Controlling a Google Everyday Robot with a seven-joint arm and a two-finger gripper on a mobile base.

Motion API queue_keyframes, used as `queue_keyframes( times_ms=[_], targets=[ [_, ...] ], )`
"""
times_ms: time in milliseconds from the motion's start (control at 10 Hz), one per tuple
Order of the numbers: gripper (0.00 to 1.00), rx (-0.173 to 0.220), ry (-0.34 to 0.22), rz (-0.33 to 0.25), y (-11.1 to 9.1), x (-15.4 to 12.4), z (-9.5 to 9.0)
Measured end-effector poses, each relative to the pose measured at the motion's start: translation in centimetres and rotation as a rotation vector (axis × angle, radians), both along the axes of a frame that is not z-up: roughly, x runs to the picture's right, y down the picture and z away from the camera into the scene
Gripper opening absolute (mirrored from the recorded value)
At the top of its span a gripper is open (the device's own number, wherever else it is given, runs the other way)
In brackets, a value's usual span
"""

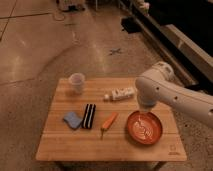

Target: Move the arm in a circular motion

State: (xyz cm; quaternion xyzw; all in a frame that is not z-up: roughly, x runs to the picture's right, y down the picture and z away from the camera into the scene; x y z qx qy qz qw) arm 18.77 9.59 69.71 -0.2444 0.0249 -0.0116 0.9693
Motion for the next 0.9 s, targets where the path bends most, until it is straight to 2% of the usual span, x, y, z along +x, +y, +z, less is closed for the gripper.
queue_keyframes(
  times_ms=[900],
  targets=[
    [0.46,-0.002,-0.006,-0.018,-2.1,2.3,1.8]
  ],
)
